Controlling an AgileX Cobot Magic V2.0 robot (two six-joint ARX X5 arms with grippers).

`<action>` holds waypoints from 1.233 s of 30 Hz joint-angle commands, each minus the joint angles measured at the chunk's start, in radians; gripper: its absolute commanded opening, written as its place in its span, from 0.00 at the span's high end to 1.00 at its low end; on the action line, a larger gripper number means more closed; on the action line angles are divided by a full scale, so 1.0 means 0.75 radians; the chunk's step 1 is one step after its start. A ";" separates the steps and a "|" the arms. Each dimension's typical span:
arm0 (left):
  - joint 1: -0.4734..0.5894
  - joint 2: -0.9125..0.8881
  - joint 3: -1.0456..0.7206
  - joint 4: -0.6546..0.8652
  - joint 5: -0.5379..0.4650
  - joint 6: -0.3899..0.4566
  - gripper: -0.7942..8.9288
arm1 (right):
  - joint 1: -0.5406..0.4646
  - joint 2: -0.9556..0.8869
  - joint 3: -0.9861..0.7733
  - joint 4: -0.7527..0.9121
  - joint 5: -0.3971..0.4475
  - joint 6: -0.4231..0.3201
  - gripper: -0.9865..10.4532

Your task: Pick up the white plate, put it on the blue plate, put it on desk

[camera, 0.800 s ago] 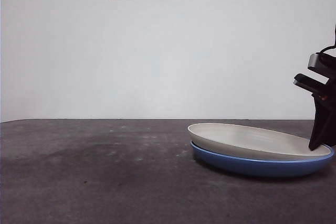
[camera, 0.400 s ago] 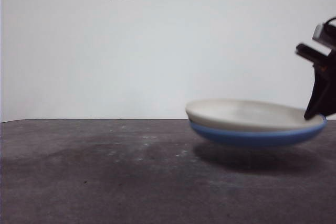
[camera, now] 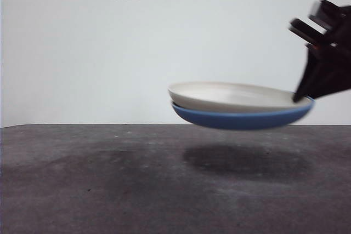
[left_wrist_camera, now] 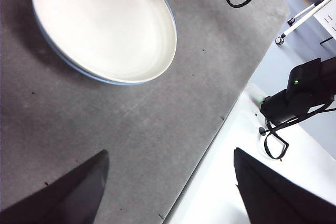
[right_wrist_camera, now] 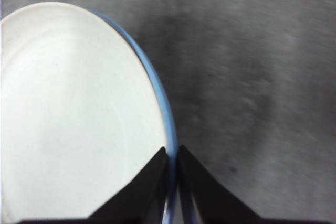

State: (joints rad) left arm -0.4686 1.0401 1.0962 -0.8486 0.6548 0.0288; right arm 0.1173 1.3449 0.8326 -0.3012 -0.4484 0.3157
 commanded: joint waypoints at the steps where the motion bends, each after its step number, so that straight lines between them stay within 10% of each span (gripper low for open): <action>1: -0.005 0.008 0.009 0.011 0.006 0.018 0.53 | 0.071 0.013 0.071 0.022 0.049 0.036 0.90; 37: -0.005 0.008 0.009 0.010 0.006 0.017 0.53 | 0.322 0.623 0.376 0.081 0.156 0.093 0.89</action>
State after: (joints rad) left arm -0.4686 1.0401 1.0962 -0.8486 0.6548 0.0288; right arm 0.3523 1.7950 1.0916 -0.2489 -0.3309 0.3744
